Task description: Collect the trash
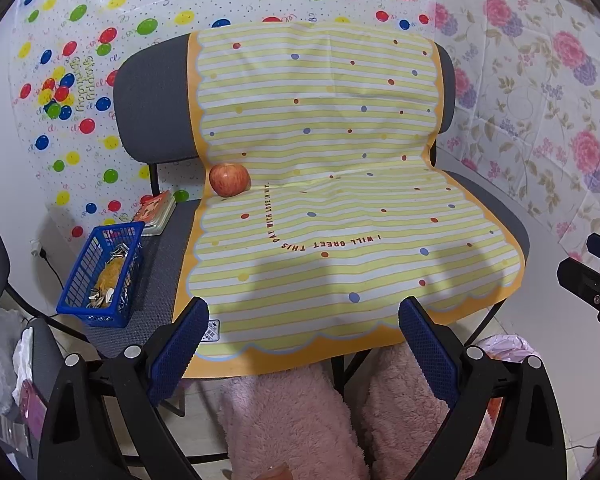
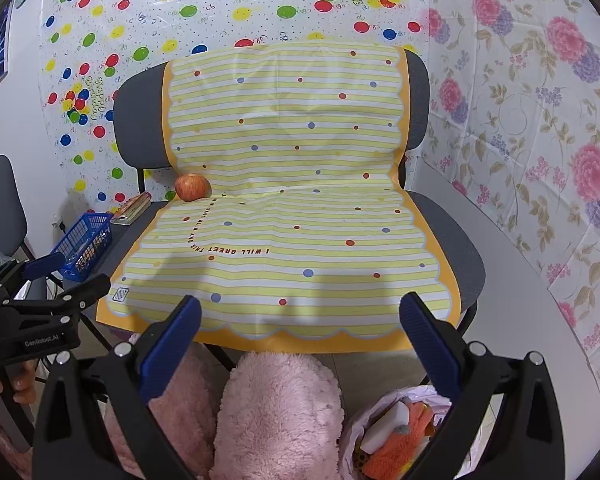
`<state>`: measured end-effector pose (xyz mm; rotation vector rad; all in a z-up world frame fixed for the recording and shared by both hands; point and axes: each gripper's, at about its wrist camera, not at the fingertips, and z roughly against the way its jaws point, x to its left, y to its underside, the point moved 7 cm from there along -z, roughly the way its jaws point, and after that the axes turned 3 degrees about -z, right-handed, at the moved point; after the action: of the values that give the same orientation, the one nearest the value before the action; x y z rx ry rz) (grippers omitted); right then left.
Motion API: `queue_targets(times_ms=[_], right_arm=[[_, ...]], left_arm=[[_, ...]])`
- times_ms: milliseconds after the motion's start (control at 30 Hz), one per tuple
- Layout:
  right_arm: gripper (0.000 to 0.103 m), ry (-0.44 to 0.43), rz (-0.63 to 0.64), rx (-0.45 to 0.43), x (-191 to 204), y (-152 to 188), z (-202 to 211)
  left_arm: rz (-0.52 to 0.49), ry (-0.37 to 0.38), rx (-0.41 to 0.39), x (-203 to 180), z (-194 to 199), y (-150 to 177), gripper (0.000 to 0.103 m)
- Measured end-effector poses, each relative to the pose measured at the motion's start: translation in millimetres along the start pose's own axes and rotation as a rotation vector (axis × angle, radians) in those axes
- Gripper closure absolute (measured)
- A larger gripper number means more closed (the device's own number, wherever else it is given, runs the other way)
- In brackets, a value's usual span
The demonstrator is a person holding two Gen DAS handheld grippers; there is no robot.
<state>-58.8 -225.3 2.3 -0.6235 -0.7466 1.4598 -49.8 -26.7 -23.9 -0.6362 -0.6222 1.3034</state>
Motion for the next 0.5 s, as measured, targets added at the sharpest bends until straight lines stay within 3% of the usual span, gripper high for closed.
queue_targets(times_ms=[500], right_arm=[[0.006,0.007,-0.013,-0.003,-3.1,3.1,-1.5]], left_arm=[[0.007,-0.004,0.015,3.8,-4.7,1.1,0.008]])
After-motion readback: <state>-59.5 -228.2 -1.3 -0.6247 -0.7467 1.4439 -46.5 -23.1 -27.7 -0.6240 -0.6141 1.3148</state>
